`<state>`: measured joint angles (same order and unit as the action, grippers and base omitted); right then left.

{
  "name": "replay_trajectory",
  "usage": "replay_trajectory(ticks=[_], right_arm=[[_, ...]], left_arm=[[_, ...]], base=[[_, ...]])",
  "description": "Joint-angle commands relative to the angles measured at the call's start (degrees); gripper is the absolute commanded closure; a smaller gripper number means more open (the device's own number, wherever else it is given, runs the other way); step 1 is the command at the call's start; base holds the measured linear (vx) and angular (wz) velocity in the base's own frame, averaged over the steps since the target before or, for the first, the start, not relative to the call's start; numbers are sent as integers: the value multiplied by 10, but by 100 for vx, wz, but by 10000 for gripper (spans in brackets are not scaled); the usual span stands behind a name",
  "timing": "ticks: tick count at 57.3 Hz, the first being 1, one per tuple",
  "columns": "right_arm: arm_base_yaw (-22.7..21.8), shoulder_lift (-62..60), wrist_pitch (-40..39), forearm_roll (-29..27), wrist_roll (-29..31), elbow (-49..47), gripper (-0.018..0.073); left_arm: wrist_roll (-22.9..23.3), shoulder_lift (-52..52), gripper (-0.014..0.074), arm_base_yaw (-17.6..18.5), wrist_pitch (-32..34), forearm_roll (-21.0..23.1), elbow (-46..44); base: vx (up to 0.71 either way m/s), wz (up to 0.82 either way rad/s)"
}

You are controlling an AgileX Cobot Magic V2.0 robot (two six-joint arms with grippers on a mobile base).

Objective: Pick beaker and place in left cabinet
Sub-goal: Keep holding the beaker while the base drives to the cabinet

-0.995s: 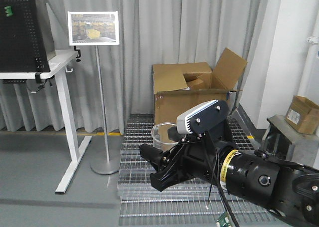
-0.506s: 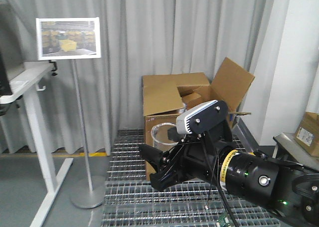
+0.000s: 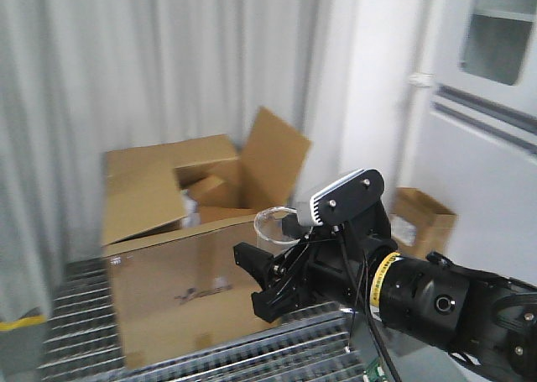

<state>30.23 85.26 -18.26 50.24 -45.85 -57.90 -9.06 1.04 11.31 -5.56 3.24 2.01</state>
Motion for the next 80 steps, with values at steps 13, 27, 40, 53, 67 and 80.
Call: replay_trajectory(ticks=[13,27,40,53,67,80], right_arm=[[-1,-22,-32,-10,1,-17,404],[-1,-22,-35,-10,1,-17,404],[-1,-22,-35,-10,1,-17,404],[-1,-22,-34,-10,1,-17,404],[-1,-22,-34,-10,1,-17,404],[-1,-22,-34,-10,1,-17,404]], left_arm=[[1,6,603,3,52,3,-15],[1,6,603,3,52,3,-15],[1,6,603,3,52,3,-15],[1,6,603,3,52,3,-15],[1,6,603,3,52,3,-15],[1,6,603,3,52,3,-15]], base=[[23,-79],[20,-77],[18,-71],[18,-63],[19,-56],[19,-53]])
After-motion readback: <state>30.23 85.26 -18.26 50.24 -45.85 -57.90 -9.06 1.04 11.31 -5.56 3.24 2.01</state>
